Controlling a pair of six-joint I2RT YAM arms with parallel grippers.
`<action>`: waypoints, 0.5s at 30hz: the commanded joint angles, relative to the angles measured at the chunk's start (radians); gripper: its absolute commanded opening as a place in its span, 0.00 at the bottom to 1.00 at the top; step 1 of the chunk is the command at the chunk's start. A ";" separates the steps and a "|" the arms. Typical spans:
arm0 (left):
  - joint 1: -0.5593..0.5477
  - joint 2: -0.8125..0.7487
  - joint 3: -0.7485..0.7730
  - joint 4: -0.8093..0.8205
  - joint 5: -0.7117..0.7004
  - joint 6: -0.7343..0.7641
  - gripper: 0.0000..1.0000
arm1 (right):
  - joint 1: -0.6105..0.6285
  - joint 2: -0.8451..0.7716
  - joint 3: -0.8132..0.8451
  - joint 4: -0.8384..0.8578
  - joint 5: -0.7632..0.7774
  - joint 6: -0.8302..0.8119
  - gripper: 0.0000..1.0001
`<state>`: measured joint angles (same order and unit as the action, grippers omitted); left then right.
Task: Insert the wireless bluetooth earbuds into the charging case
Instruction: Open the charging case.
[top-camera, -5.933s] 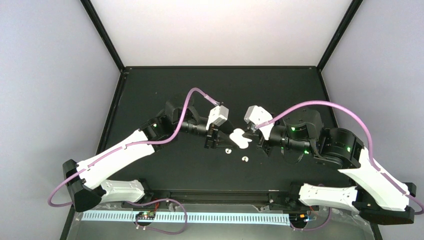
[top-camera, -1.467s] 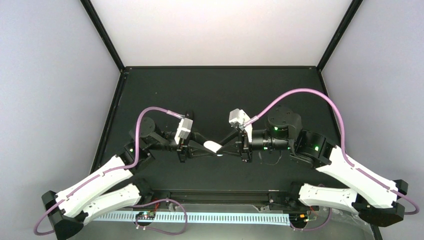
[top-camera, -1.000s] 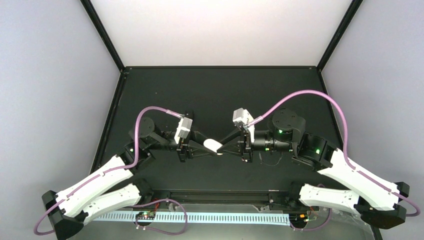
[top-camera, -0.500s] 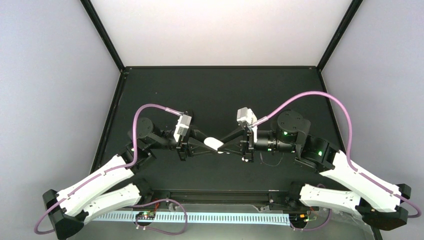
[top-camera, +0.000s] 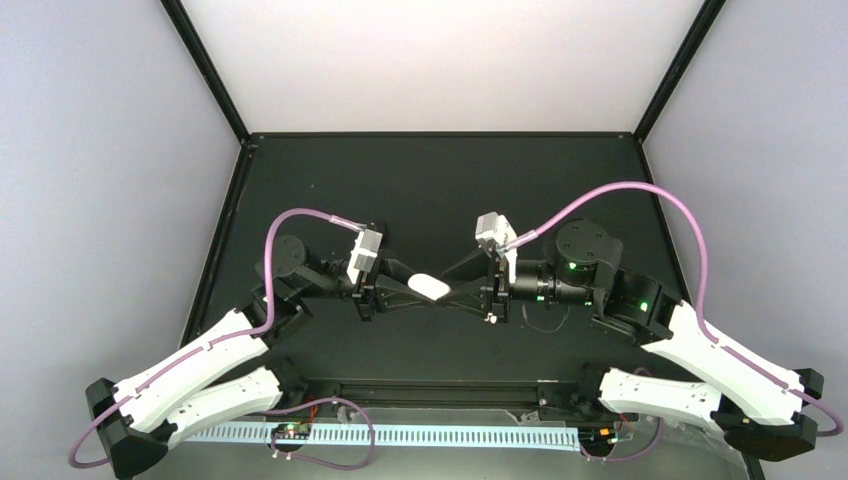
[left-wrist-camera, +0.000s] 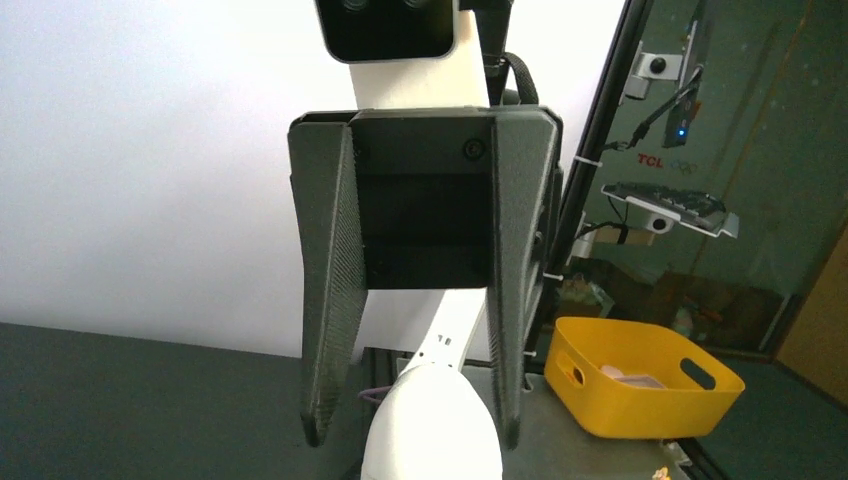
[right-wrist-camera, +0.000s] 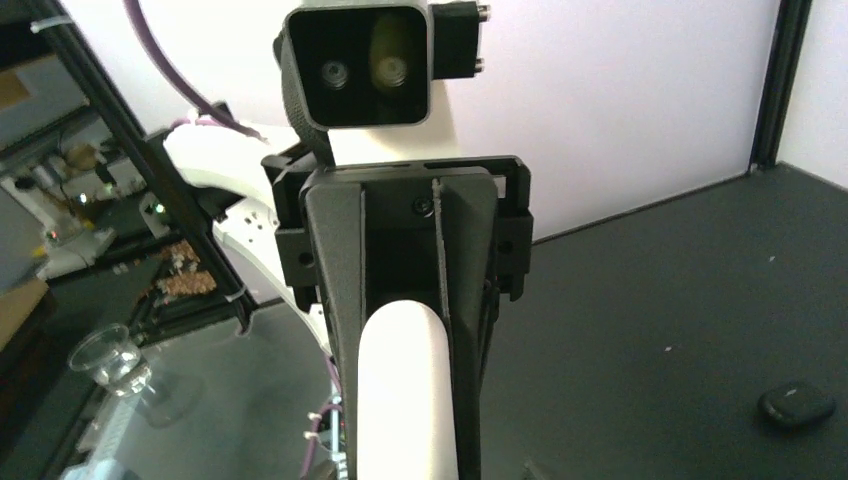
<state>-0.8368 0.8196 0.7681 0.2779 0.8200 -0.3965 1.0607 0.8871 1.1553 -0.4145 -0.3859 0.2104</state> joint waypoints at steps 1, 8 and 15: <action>0.000 -0.009 0.017 -0.006 0.006 0.059 0.02 | 0.001 -0.002 0.071 -0.070 0.068 0.009 0.51; -0.001 -0.008 0.019 -0.018 0.034 0.097 0.02 | 0.002 0.049 0.146 -0.137 0.088 -0.010 0.62; -0.001 -0.011 0.023 -0.017 0.050 0.096 0.01 | 0.004 0.097 0.173 -0.168 0.041 -0.034 0.66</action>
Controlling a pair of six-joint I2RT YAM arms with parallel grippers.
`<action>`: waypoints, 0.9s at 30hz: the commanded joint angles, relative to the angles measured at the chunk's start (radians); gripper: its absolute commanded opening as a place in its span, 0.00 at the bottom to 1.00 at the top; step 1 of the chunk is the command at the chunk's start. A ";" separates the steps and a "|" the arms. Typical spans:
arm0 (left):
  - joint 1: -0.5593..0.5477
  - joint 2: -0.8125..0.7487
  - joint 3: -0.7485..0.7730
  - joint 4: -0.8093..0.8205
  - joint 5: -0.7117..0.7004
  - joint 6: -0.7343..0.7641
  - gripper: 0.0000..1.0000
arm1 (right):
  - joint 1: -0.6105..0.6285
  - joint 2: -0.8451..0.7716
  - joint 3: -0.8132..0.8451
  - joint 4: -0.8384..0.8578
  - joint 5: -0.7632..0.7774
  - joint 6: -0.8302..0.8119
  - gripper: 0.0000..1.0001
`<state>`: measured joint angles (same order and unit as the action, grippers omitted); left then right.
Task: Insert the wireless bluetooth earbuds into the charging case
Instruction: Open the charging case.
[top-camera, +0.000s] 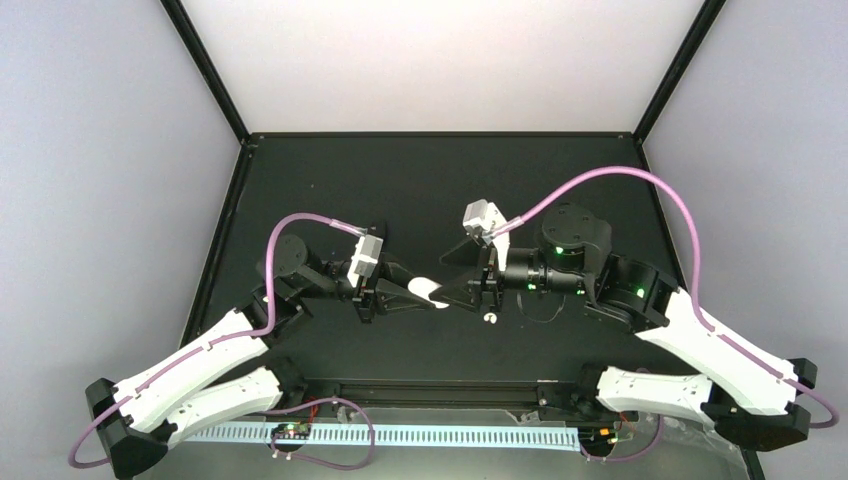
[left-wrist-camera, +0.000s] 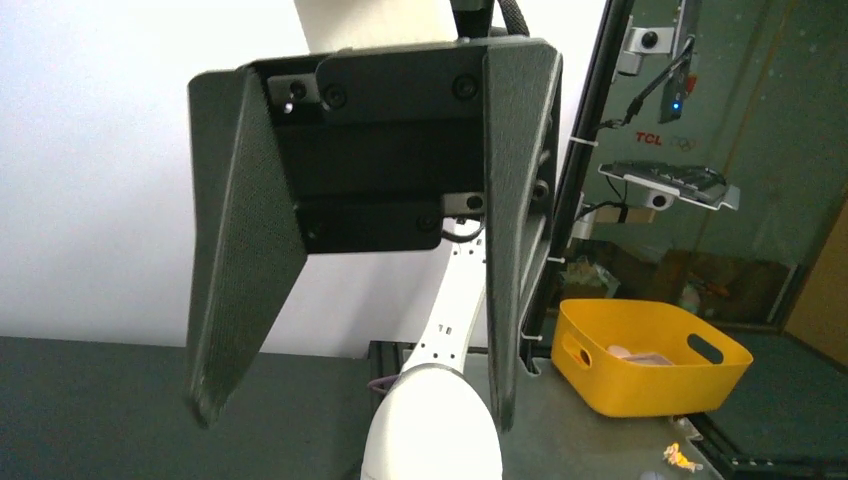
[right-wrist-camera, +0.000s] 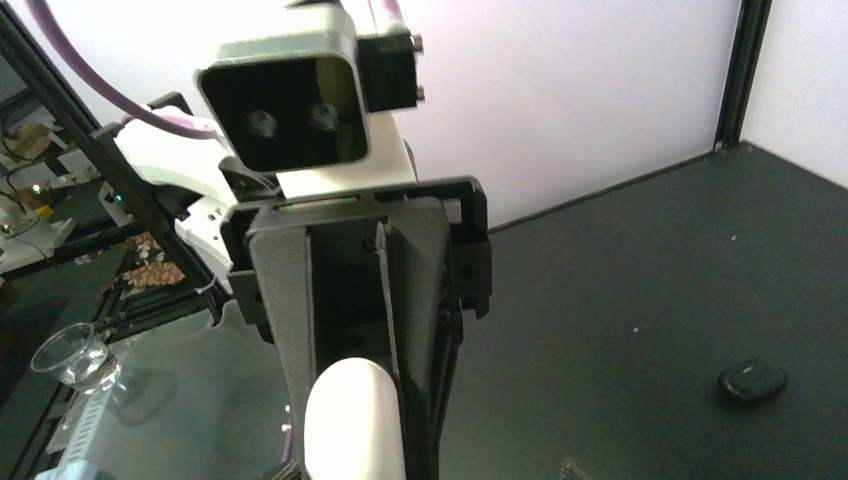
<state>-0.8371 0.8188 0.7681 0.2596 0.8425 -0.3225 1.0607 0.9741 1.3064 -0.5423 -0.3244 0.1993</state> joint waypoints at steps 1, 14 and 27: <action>-0.001 -0.010 0.023 0.001 0.028 0.019 0.02 | 0.004 0.015 0.025 -0.048 -0.017 -0.026 0.68; -0.002 -0.018 0.019 0.003 0.052 0.032 0.01 | 0.005 0.010 0.023 -0.065 0.154 0.000 0.66; -0.003 -0.042 0.017 -0.025 0.050 0.057 0.02 | 0.005 -0.011 0.003 -0.055 0.248 0.052 0.64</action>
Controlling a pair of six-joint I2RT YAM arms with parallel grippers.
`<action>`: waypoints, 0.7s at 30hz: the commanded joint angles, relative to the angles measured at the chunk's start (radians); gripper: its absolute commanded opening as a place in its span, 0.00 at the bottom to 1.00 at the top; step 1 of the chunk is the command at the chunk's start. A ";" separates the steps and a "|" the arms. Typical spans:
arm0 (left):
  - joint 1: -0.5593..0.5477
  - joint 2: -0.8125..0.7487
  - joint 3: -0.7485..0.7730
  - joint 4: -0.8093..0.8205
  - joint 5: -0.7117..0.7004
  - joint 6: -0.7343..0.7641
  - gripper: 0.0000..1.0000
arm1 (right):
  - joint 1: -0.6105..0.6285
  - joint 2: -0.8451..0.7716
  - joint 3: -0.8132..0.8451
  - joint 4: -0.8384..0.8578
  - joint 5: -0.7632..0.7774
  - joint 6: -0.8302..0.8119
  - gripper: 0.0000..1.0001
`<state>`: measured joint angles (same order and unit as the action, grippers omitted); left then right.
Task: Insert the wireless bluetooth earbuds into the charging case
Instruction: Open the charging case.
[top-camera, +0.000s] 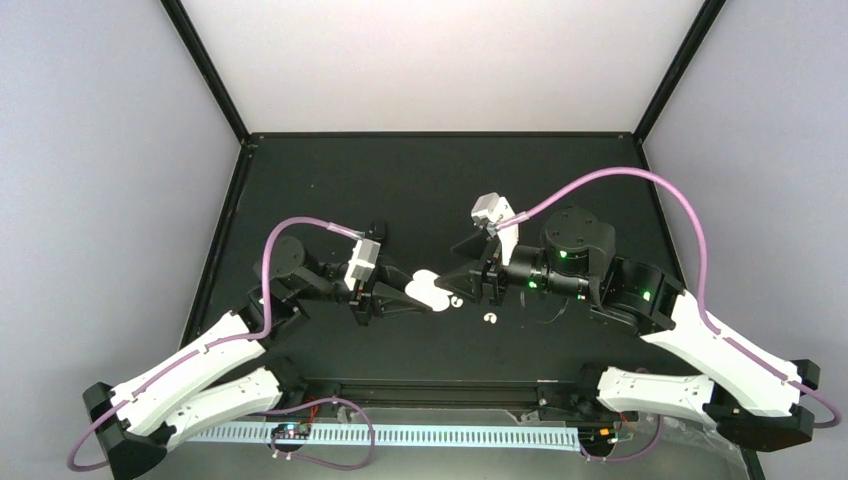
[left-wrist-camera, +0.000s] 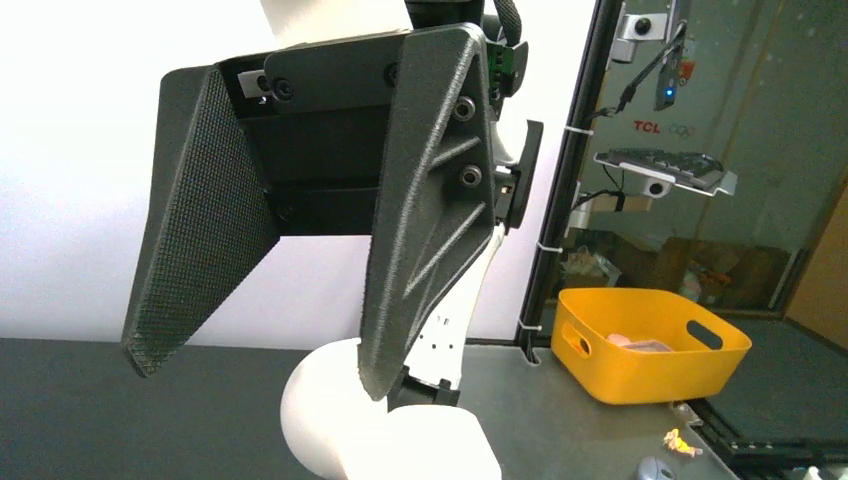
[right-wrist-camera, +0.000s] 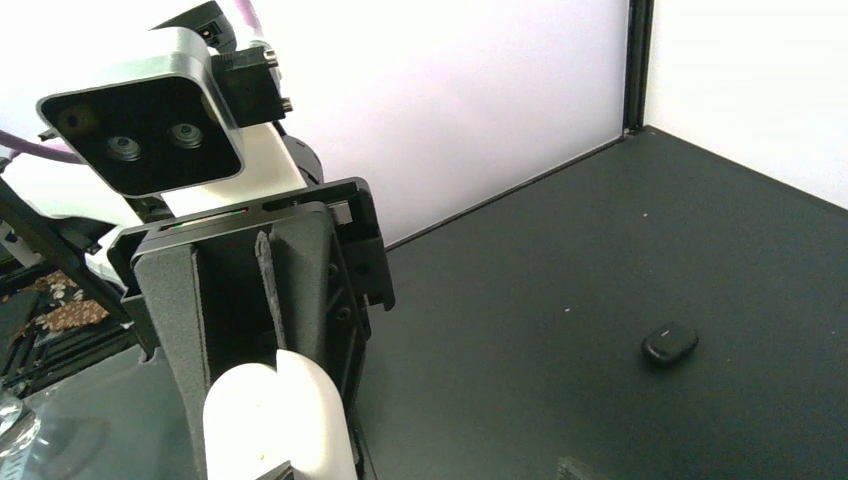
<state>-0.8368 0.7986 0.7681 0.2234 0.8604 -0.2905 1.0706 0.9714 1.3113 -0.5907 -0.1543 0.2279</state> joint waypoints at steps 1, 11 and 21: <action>-0.003 -0.024 0.015 0.004 0.029 0.027 0.01 | -0.004 -0.009 -0.001 -0.009 0.083 0.026 0.64; 0.006 -0.083 -0.064 -0.002 -0.122 0.041 0.01 | -0.005 -0.160 -0.047 0.030 0.124 0.054 0.73; 0.048 -0.220 -0.273 0.193 -0.285 -0.123 0.02 | -0.228 -0.209 -0.415 0.035 0.213 0.204 0.75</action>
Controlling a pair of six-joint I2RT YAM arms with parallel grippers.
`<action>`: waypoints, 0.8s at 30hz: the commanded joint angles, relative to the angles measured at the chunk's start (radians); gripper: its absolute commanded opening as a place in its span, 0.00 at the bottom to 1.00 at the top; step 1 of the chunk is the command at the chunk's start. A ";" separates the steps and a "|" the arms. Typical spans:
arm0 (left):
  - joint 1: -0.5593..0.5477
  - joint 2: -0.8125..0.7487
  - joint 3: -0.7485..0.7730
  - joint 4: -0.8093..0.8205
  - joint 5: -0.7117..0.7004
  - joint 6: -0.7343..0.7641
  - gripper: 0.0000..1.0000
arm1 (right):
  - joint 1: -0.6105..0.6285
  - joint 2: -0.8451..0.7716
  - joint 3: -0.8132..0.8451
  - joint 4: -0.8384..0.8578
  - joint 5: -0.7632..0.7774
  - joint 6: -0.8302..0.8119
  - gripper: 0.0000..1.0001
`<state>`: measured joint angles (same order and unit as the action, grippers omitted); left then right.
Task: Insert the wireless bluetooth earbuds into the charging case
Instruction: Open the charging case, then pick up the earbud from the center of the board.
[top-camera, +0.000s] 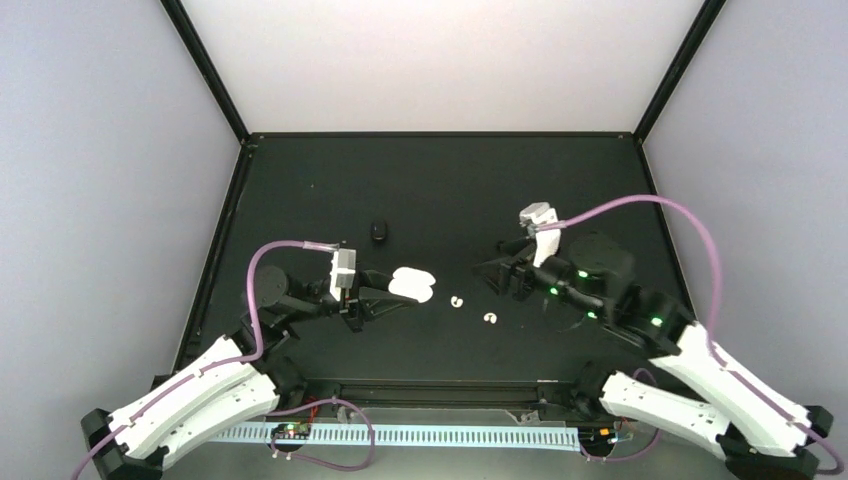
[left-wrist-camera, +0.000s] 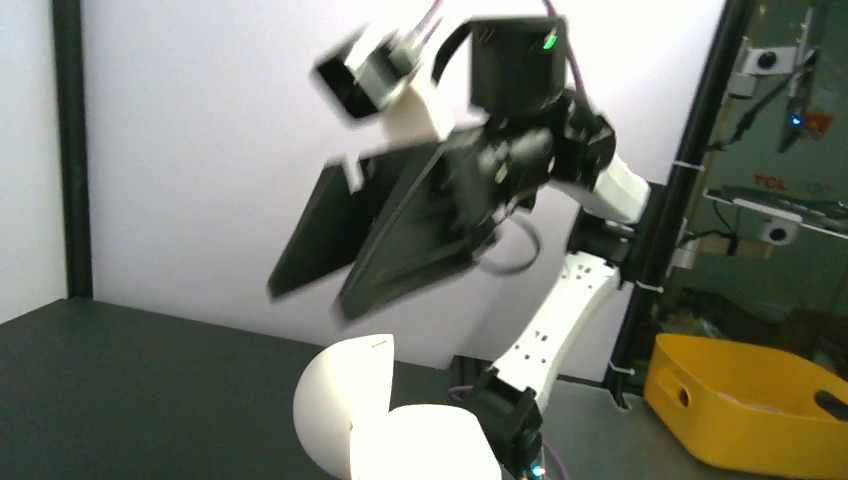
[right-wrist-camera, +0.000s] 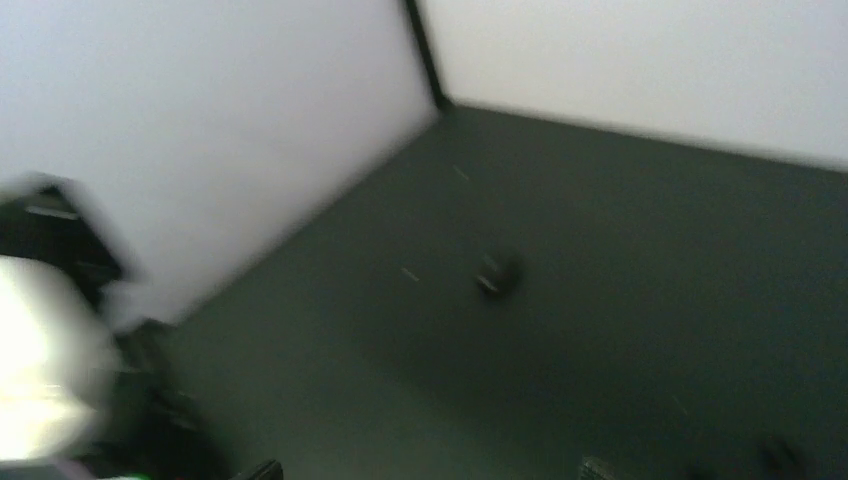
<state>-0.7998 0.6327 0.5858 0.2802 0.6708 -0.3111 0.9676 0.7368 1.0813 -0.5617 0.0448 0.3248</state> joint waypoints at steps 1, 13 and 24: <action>0.011 -0.075 -0.127 0.164 -0.116 -0.124 0.02 | -0.171 0.024 -0.243 0.036 -0.011 0.146 0.75; 0.011 -0.270 -0.245 0.022 -0.190 -0.099 0.01 | -0.283 0.235 -0.640 0.251 -0.100 0.276 0.61; 0.011 -0.269 -0.225 -0.035 -0.163 -0.052 0.01 | -0.281 0.371 -0.663 0.371 -0.094 0.319 0.44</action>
<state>-0.7933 0.3664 0.3195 0.2684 0.4980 -0.3882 0.6888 1.0733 0.3904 -0.2665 -0.0559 0.6327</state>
